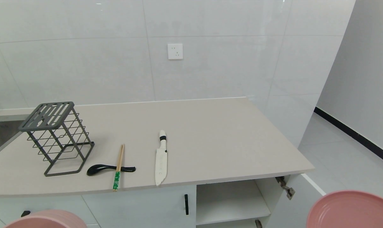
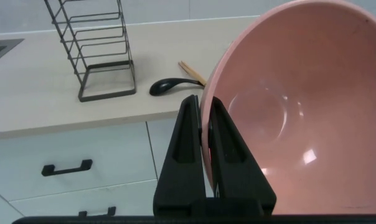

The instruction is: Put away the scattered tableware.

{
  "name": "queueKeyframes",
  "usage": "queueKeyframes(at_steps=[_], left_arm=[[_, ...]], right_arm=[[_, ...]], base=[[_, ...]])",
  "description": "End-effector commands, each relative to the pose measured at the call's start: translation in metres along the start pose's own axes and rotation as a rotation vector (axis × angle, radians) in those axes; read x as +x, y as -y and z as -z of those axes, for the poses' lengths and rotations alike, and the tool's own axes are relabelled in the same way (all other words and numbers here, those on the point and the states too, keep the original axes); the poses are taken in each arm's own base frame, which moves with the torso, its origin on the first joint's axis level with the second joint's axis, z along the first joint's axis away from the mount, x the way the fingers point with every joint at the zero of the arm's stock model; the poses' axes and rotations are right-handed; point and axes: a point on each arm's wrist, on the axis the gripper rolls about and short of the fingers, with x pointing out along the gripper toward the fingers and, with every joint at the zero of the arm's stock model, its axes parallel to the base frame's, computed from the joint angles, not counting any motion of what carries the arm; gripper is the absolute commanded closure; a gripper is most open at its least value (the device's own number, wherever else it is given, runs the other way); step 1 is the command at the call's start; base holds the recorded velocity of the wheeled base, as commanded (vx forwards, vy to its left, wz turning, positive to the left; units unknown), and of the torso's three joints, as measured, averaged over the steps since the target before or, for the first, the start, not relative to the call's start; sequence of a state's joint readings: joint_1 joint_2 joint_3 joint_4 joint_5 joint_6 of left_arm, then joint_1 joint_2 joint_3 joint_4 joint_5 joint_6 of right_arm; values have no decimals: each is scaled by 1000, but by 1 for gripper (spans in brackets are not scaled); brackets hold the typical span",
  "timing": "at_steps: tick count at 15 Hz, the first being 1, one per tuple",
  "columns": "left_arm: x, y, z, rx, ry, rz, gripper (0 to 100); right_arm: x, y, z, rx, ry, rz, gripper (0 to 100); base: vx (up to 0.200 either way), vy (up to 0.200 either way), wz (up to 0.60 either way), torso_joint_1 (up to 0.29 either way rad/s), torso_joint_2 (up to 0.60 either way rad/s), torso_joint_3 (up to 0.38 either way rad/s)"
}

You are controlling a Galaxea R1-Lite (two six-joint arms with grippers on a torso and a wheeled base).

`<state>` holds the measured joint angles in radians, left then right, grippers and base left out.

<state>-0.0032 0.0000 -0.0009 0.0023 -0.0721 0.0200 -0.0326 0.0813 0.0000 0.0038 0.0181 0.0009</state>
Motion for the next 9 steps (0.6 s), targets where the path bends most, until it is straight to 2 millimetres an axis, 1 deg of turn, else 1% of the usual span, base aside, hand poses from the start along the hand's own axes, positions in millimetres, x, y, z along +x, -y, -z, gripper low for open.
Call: queueKeyframes(at_steps=[1, 4, 9], left_arm=[[0, 0, 0, 0, -2, 0, 100], [0, 0, 0, 0, -3, 0, 100], [0, 0, 0, 0, -2, 0, 100]], right_arm=[[0, 0, 0, -1, -2, -1, 100], [0, 0, 0, 1, -4, 1, 100], [0, 0, 0, 1, -2, -1, 100]], base=[[0, 0, 0, -149, 383, 222], [0, 0, 0, -188, 504, 295], [0, 0, 0, -195, 530, 334]])
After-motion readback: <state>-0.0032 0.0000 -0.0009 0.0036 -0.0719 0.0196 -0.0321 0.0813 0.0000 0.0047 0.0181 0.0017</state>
